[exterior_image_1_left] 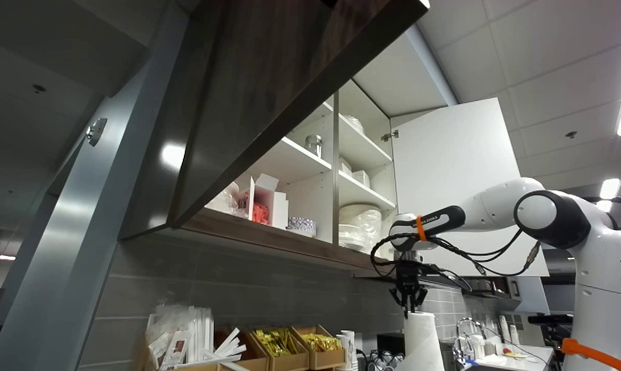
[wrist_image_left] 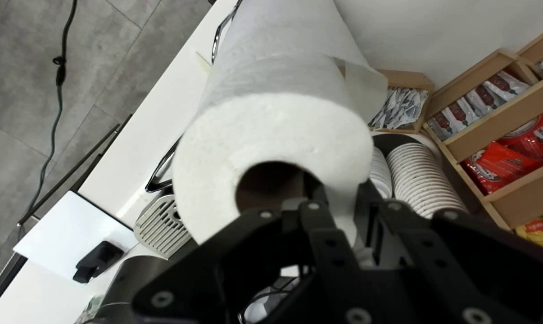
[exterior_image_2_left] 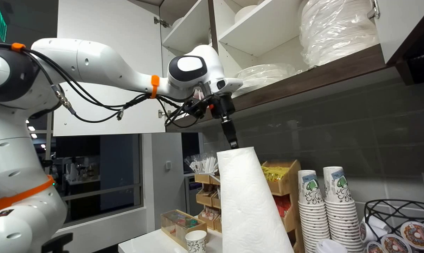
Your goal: Remove the paper towel from the paper towel holder and put it on the counter
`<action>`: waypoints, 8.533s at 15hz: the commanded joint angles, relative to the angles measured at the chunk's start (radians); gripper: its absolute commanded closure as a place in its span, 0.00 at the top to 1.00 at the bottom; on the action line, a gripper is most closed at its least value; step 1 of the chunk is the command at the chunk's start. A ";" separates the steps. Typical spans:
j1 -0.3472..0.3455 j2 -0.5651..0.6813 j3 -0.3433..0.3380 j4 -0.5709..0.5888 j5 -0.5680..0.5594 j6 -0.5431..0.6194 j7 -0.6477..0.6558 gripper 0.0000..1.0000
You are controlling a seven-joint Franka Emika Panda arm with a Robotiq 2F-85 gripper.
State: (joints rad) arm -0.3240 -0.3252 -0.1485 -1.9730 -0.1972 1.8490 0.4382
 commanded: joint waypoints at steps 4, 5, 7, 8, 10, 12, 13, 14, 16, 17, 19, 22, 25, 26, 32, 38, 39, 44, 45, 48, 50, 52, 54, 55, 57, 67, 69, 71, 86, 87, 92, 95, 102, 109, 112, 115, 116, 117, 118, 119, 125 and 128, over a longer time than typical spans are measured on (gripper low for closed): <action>0.020 -0.036 0.007 0.079 -0.044 -0.052 -0.037 0.05; 0.022 -0.041 0.009 0.085 -0.047 -0.053 -0.038 0.05; 0.026 -0.051 0.013 0.098 -0.053 -0.053 -0.045 0.05; 0.028 -0.056 0.015 0.104 -0.054 -0.054 -0.047 0.05; 0.032 -0.067 0.019 0.121 -0.055 -0.058 -0.055 0.05; 0.038 -0.082 0.023 0.131 -0.053 -0.059 -0.068 0.05; 0.042 -0.090 0.026 0.136 -0.050 -0.059 -0.079 0.05; 0.048 -0.099 0.028 0.135 -0.047 -0.059 -0.094 0.05; 0.061 -0.117 0.036 0.132 -0.042 -0.063 -0.127 0.05; 0.071 -0.123 0.038 0.134 -0.035 -0.070 -0.149 0.05; 0.086 -0.136 0.045 0.135 -0.031 -0.073 -0.176 0.05; 0.112 -0.153 0.057 0.144 -0.028 -0.082 -0.221 0.05; 0.125 -0.159 0.067 0.158 -0.041 -0.087 -0.257 0.05; 0.125 -0.156 0.068 0.163 -0.044 -0.088 -0.266 0.05; 0.111 -0.155 0.038 0.176 -0.058 -0.121 -0.307 0.05; 0.106 -0.168 0.004 0.195 -0.052 -0.163 -0.337 0.05; 0.105 -0.174 0.002 0.200 -0.054 -0.163 -0.339 0.05; 0.113 -0.201 0.003 0.234 -0.056 -0.183 -0.375 0.05; 0.116 -0.209 0.005 0.240 -0.053 -0.187 -0.383 0.05; 0.133 -0.236 0.018 0.237 -0.050 -0.198 -0.418 0.05; 0.148 -0.254 0.031 0.233 -0.050 -0.202 -0.435 0.05; 0.163 -0.268 0.048 0.231 -0.051 -0.209 -0.449 0.05; 0.180 -0.279 0.065 0.231 -0.051 -0.219 -0.460 0.05; 0.189 -0.283 0.074 0.233 -0.050 -0.226 -0.464 0.05; 0.208 -0.290 0.091 0.235 -0.048 -0.239 -0.472 0.05; 0.303 -0.193 0.147 0.173 0.047 -0.231 -0.445 0.05; 0.312 -0.145 0.145 0.175 0.085 -0.238 -0.444 0.05; 0.312 -0.100 0.147 0.193 0.109 -0.253 -0.440 0.05; 0.316 -0.020 0.109 -0.015 0.241 0.196 -0.486 0.05; 0.316 -0.024 0.111 -0.043 0.237 0.223 -0.484 0.05; 0.312 -0.045 0.119 -0.163 0.216 0.320 -0.472 0.05; 0.303 -0.050 0.116 -0.235 0.205 0.395 -0.468 0.05; 0.289 -0.037 0.107 -0.381 0.207 0.511 -0.456 0.05; 0.278 -0.027 0.110 -0.483 0.206 0.658 -0.431 0.05; 0.272 -0.018 0.111 -0.501 0.199 0.669 -0.422 0.05; 0.267 -0.012 0.113 -0.507 0.196 0.670 -0.414 0.05; 0.265 -0.009 0.115 -0.509 0.193 0.672 -0.409 0.05; 0.260 -0.007 0.120 -0.511 0.184 0.676 -0.393 0.46; 0.259 -0.005 0.121 -0.510 0.181 0.675 -0.387 0.47; 0.258 -0.006 0.123 -0.508 0.180 0.674 -0.379 0.53; 0.243 -0.071 0.140 -0.490 0.155 0.626 -0.317 0.98; 0.219 -0.128 0.153 -0.480 0.122 0.601 -0.280 1.00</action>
State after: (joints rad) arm -0.0732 -0.3852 -0.0189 -2.4525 -0.0304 2.4902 0.1034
